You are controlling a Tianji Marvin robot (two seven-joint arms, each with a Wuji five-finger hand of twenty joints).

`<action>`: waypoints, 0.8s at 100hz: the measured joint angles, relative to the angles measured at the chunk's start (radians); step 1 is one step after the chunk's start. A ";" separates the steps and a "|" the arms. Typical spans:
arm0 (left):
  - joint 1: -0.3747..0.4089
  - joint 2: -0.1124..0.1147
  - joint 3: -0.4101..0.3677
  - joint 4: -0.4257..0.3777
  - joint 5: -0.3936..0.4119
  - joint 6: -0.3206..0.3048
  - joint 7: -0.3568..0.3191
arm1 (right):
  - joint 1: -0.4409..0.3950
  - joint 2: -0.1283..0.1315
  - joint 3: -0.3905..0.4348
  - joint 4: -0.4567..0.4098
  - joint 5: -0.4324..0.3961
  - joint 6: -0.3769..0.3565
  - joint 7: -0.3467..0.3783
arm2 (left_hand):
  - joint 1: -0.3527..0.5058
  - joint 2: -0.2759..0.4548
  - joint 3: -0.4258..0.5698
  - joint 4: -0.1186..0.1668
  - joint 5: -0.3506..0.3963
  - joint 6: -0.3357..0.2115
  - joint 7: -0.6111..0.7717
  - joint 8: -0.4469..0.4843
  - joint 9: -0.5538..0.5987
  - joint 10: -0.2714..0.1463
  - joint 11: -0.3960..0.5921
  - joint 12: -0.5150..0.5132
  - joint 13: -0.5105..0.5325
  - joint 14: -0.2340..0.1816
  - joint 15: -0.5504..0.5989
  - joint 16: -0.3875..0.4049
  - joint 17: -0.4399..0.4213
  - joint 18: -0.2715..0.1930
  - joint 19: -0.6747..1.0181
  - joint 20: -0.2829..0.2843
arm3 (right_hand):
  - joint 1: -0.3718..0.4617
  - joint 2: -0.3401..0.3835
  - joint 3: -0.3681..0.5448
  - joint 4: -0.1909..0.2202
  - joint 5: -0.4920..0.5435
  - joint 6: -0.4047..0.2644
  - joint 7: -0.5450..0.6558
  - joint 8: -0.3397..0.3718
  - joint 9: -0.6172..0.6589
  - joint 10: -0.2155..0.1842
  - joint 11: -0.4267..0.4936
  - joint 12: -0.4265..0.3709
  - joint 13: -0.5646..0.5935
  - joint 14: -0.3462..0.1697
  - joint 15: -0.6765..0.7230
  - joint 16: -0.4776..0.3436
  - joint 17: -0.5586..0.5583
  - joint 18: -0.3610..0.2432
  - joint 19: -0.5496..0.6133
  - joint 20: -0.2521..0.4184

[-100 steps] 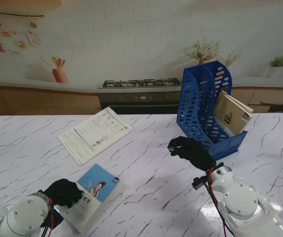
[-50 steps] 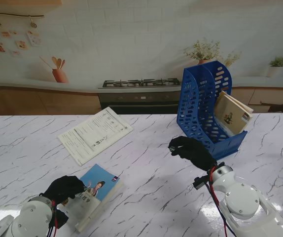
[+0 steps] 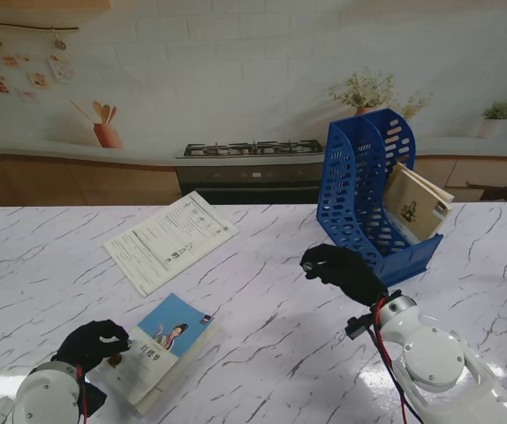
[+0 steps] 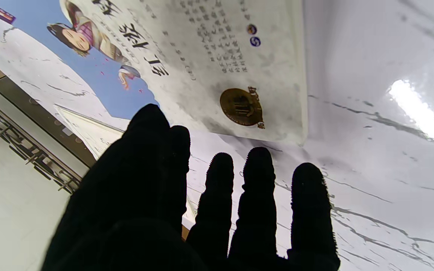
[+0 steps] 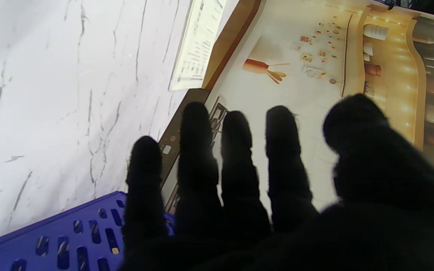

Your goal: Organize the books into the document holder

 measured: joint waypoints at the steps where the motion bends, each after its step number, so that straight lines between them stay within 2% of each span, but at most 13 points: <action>1: 0.000 0.000 0.000 0.000 -0.001 0.000 0.000 | 0.000 0.000 0.000 0.000 0.000 0.000 0.000 | 0.000 -0.005 0.005 0.000 0.000 0.000 0.000 0.000 0.000 0.000 0.000 0.001 -0.003 0.000 0.003 0.005 0.005 0.000 0.000 0.000 | 0.000 0.000 0.000 0.000 0.000 0.000 0.000 0.000 0.000 0.000 0.000 0.000 0.000 0.000 0.000 0.000 0.000 0.000 0.000 0.000; 8: -0.003 0.001 0.001 0.003 -0.005 0.001 -0.004 | 0.001 0.000 -0.001 0.000 0.004 0.000 0.000 | -0.008 -0.006 0.024 0.000 0.000 0.001 0.000 0.000 0.003 0.011 0.026 0.026 -0.004 -0.001 0.038 0.039 0.036 0.000 0.043 0.025 | 0.000 0.000 0.000 0.000 0.000 0.000 0.000 0.000 0.000 0.000 0.000 0.000 0.000 0.000 0.000 0.000 0.000 0.000 0.000 0.000; 15: -0.008 0.004 0.004 0.006 -0.009 0.001 -0.023 | 0.001 0.000 -0.001 0.000 0.009 0.000 0.000 | -0.008 -0.019 0.041 0.000 0.000 0.005 0.013 0.001 0.046 0.019 0.097 0.093 0.047 -0.002 0.146 0.116 0.122 0.002 0.123 0.069 | 0.000 0.000 0.000 0.000 0.000 0.000 0.000 0.000 0.000 0.000 0.000 0.000 0.000 0.000 0.000 0.000 0.001 0.000 0.000 0.000; 20: -0.011 0.007 0.007 0.008 -0.014 0.001 -0.039 | 0.001 0.000 -0.002 0.000 0.010 0.000 0.000 | -0.007 -0.055 0.066 -0.006 0.002 0.020 0.040 0.001 0.089 0.020 0.171 0.156 0.116 0.027 0.221 0.163 0.218 -0.022 0.208 0.106 | 0.000 0.000 0.000 0.000 0.000 0.000 0.000 0.000 0.000 0.000 0.000 0.000 0.000 0.000 0.000 0.000 0.001 0.000 0.000 0.000; 21: -0.012 0.007 0.008 0.009 -0.016 0.001 -0.041 | 0.001 0.000 -0.002 0.000 0.010 0.000 0.000 | -0.007 -0.058 0.074 -0.013 0.002 0.022 0.045 0.001 0.098 0.020 0.176 0.175 0.135 0.031 0.234 0.172 0.238 -0.026 0.222 0.108 | 0.000 0.000 0.000 0.000 0.000 0.000 0.000 0.000 0.000 0.000 0.000 0.000 0.000 0.000 0.000 0.000 0.001 0.000 0.000 0.000; 26: -0.016 0.010 0.018 0.015 -0.027 0.001 -0.048 | 0.002 0.000 -0.003 0.000 0.010 0.000 -0.001 | 0.006 -0.079 0.105 -0.014 0.014 0.032 0.089 0.001 0.141 0.020 0.206 0.306 0.189 0.044 0.300 0.218 0.324 -0.062 0.281 0.114 | 0.000 0.000 0.001 0.000 0.000 0.000 0.000 0.000 0.000 0.000 0.000 -0.001 0.000 0.000 0.000 0.000 0.001 0.000 0.001 0.000; 30: -0.020 0.012 0.025 0.018 -0.034 0.001 -0.057 | 0.002 0.000 -0.003 0.001 0.010 0.000 -0.001 | 0.007 -0.092 0.120 -0.014 0.024 0.034 0.123 0.001 0.193 0.020 0.211 0.398 0.240 0.039 0.347 0.240 0.402 -0.085 0.320 0.112 | 0.000 0.000 0.001 0.000 0.000 0.000 0.000 0.000 0.000 0.000 0.000 -0.001 0.000 0.000 0.000 0.000 0.001 0.000 0.001 0.000; 36: -0.028 0.016 0.037 0.021 -0.038 0.002 -0.077 | 0.003 0.000 -0.004 0.001 0.010 0.000 -0.001 | 0.032 -0.116 0.156 -0.014 0.036 0.034 0.196 0.012 0.262 0.030 0.210 0.507 0.333 -0.001 0.421 0.252 0.526 -0.122 0.382 0.066 | 0.000 0.000 0.003 0.000 0.000 0.000 0.000 0.000 0.000 0.000 0.000 -0.001 0.000 0.000 0.000 0.000 0.001 0.000 0.001 0.000; 47: -0.054 0.027 0.062 0.026 -0.044 0.006 -0.127 | 0.003 0.000 -0.002 0.001 0.008 0.003 0.014 | 0.045 -0.128 0.181 -0.014 0.058 0.034 0.238 0.013 0.327 0.036 0.192 0.555 0.430 -0.045 0.459 0.249 0.656 -0.166 0.415 -0.013 | 0.000 0.000 0.003 0.000 0.000 0.000 0.000 0.000 0.000 0.000 0.000 -0.001 0.000 0.000 0.000 0.000 0.003 0.000 0.001 0.000; 63: -0.095 0.033 0.096 0.042 -0.119 0.001 -0.141 | 0.003 0.011 0.011 0.000 -0.011 0.033 0.092 | 0.045 -0.129 0.195 -0.014 0.057 0.054 0.229 0.010 0.369 0.035 0.180 0.549 0.502 -0.058 0.458 0.210 0.746 -0.173 0.419 -0.106 | 0.000 0.000 0.003 0.000 0.000 0.000 0.000 0.000 0.000 0.002 0.000 -0.012 0.000 0.000 0.000 0.000 0.016 0.000 0.004 0.000; 70: -0.113 0.033 0.110 0.051 -0.144 -0.001 -0.146 | 0.003 0.019 0.017 0.000 -0.023 0.046 0.122 | 0.045 -0.129 0.195 -0.014 0.065 0.055 0.229 0.000 0.381 0.036 0.173 0.515 0.530 -0.063 0.446 0.188 0.777 -0.175 0.419 -0.149 | 0.000 0.003 0.000 0.000 0.000 0.000 -0.002 0.000 0.000 0.003 -0.014 -0.023 0.001 0.000 -0.009 -0.008 0.023 0.000 0.013 0.000; 74: -0.126 0.034 0.121 0.058 -0.156 -0.004 -0.150 | 0.003 0.024 0.018 0.001 -0.033 0.050 0.141 | 0.049 -0.129 0.196 -0.014 0.065 0.076 0.229 0.000 0.392 0.040 0.159 0.486 0.544 -0.065 0.427 0.172 0.794 -0.175 0.419 -0.176 | 0.000 0.004 -0.007 0.000 0.000 0.000 -0.011 0.000 0.000 0.003 -0.027 -0.033 0.011 0.000 -0.028 -0.019 0.028 0.000 0.013 0.000; 80: -0.146 0.035 0.139 0.071 -0.168 -0.008 -0.157 | 0.006 0.032 0.019 0.008 -0.046 0.053 0.164 | 0.054 -0.129 0.197 -0.014 0.065 0.076 0.228 0.000 0.393 0.040 0.143 0.460 0.552 -0.066 0.408 0.160 0.796 -0.176 0.419 -0.193 | 0.000 0.004 -0.017 0.000 0.000 0.000 -0.012 -0.001 0.017 0.004 -0.041 -0.048 0.025 0.000 -0.033 -0.023 0.036 0.000 0.013 0.000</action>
